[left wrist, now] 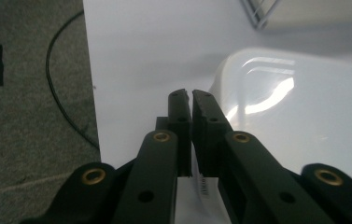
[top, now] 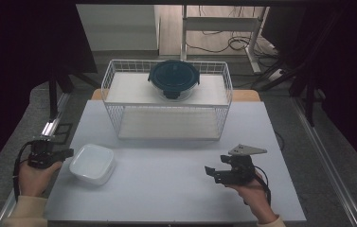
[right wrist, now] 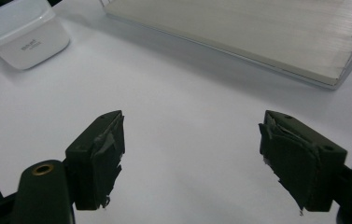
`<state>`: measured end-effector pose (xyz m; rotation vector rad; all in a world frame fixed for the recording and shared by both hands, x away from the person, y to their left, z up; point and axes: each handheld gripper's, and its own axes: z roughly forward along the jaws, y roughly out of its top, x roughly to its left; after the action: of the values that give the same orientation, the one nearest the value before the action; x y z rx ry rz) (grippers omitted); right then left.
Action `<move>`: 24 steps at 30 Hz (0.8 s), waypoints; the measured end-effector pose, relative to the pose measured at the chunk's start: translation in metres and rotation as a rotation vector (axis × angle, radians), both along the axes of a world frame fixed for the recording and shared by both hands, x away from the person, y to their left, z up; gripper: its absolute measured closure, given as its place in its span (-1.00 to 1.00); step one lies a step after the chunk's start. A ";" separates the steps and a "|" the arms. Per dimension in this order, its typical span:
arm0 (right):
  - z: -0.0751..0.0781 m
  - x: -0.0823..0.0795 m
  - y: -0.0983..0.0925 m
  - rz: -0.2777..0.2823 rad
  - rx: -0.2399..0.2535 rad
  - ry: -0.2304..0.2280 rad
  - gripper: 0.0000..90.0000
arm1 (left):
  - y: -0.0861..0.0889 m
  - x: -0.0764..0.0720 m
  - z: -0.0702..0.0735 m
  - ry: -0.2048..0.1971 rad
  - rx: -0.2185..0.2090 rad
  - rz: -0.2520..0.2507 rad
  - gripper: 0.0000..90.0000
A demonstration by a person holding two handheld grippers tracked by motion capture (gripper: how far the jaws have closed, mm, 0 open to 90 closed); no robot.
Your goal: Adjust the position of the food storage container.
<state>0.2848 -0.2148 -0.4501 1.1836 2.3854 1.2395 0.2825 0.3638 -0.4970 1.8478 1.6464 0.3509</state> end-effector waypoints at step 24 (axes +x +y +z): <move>-0.005 0.002 0.001 0.000 -0.016 0.013 -0.51 | -0.053 0.020 -0.008 0.059 -0.025 -0.174 1.00</move>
<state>0.2866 -0.2133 -0.4556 1.1914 2.3998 1.2141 0.3029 0.3110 -0.5047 1.9825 1.5075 0.2025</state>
